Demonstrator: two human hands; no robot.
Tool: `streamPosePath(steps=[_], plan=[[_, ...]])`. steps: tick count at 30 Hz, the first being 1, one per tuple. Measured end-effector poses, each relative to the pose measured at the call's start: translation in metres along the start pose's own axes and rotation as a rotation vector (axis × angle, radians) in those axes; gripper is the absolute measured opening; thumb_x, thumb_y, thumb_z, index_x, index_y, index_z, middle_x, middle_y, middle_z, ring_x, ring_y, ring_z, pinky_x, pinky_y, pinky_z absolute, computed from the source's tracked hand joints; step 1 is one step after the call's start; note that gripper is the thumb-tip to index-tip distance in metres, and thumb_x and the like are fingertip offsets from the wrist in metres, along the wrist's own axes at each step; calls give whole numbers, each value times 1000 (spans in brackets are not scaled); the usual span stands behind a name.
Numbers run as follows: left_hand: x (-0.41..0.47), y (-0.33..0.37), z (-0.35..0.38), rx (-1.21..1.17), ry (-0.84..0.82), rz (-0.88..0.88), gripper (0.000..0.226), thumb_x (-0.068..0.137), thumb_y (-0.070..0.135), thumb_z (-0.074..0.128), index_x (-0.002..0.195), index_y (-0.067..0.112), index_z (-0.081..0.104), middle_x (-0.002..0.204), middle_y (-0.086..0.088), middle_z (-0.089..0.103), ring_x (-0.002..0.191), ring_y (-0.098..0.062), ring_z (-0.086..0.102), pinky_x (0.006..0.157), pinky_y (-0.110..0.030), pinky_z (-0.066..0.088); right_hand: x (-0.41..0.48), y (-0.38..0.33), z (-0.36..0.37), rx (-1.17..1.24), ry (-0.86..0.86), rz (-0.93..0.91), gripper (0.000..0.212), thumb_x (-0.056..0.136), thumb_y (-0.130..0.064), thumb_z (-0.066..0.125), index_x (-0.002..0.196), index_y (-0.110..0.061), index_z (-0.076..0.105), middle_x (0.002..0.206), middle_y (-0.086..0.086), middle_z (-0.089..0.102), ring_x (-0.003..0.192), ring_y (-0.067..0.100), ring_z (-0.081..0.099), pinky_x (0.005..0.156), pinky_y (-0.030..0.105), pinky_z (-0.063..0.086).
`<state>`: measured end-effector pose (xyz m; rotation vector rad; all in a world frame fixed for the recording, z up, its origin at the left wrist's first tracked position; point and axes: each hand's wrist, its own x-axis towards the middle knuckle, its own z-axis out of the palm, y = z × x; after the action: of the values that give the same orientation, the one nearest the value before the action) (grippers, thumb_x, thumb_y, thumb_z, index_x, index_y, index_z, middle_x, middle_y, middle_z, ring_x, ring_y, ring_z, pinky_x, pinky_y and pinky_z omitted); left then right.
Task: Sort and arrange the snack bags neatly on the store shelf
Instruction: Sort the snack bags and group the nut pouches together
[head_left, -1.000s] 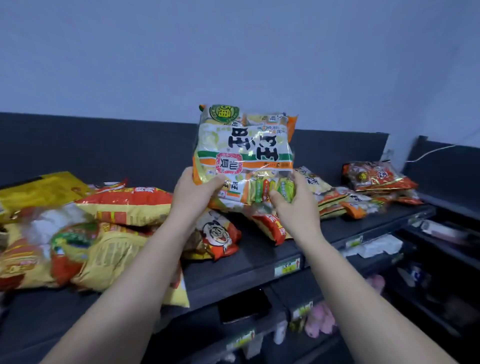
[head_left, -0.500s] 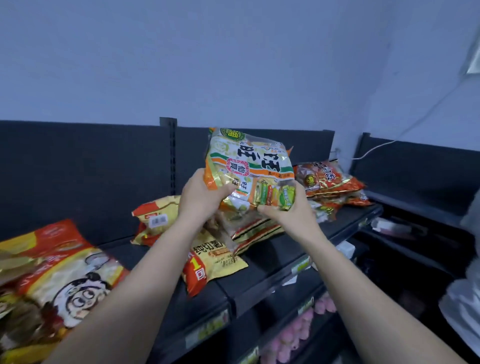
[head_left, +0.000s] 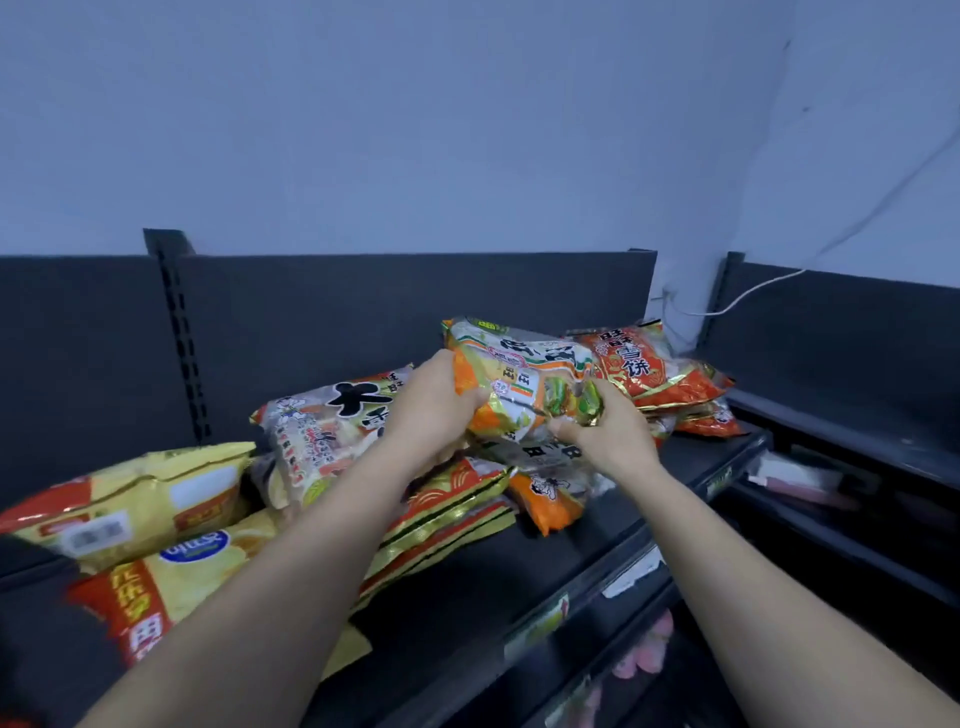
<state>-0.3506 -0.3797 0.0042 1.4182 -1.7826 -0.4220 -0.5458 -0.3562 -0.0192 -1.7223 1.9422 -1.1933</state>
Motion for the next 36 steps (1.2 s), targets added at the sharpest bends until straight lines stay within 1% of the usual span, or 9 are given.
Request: streamPosePath(steps=[3, 7, 10, 13, 15, 18, 21, 27, 36], plan=[[10, 4, 34, 191, -12, -37, 36, 90, 42, 61, 113, 15, 53, 112, -3, 63, 104, -26, 58, 83, -36, 43, 27, 28, -8, -89, -60, -13, 82, 82, -36, 75, 150, -19, 32, 148, 5, 45, 135, 29, 42, 104, 41, 39], [13, -1, 67, 669, -110, -136, 42, 85, 60, 56, 100, 21, 59, 104, 1, 65, 110, -23, 54, 97, -45, 27, 50, 56, -10, -337, -240, -33, 77, 83, -43, 71, 147, -25, 34, 138, 5, 55, 126, 30, 50, 100, 42, 45], [12, 0, 81, 874, -150, -154, 53, 85, 66, 49, 110, 22, 62, 115, 1, 60, 119, -22, 45, 102, -49, 22, 61, 57, -7, -494, -347, -66, 76, 85, -42, 67, 148, -20, 30, 136, 6, 54, 125, 30, 49, 102, 45, 43], [9, 5, 82, 907, -171, -165, 59, 86, 66, 48, 120, 18, 60, 125, -2, 54, 124, -24, 39, 105, -50, 22, 66, 50, 0, -529, -342, -127, 85, 80, -33, 69, 149, -10, 23, 143, 9, 41, 133, 29, 39, 110, 49, 34], [4, 7, 76, 870, -154, -168, 56, 87, 61, 52, 120, 17, 60, 127, -3, 53, 126, -25, 39, 105, -48, 25, 66, 43, 4, -505, -268, -276, 77, 79, -31, 64, 145, -11, 30, 143, 10, 40, 133, 29, 36, 112, 46, 31], [-10, 7, 56, 807, -31, -127, 43, 89, 48, 55, 110, 12, 65, 121, -6, 57, 118, -26, 44, 97, -40, 38, 57, 25, 10, -440, -245, -456, 66, 83, -33, 62, 142, -15, 41, 145, 8, 41, 137, 27, 32, 113, 39, 26], [-31, 11, 24, 864, 89, -133, 30, 90, 30, 50, 105, 9, 65, 113, -9, 59, 111, -28, 49, 88, -37, 42, 43, 0, 26, -351, -286, -559, 58, 89, -32, 58, 142, -15, 43, 146, 7, 43, 136, 26, 34, 111, 37, 30], [-89, 1, -49, 1119, 168, -280, 22, 90, 24, 52, 108, 14, 61, 113, -4, 57, 110, -24, 48, 80, -32, 37, -5, -64, 58, -272, -363, -780, 47, 88, -31, 58, 132, -16, 52, 130, 7, 55, 124, 29, 44, 97, 40, 42], [-217, -34, -160, 1174, 242, -587, 21, 87, 15, 56, 108, 13, 58, 110, -4, 55, 111, -24, 52, 67, -32, 38, -125, -162, 110, -271, -534, -1077, 44, 89, -34, 61, 129, -20, 53, 125, 5, 56, 122, 28, 46, 94, 40, 41]])
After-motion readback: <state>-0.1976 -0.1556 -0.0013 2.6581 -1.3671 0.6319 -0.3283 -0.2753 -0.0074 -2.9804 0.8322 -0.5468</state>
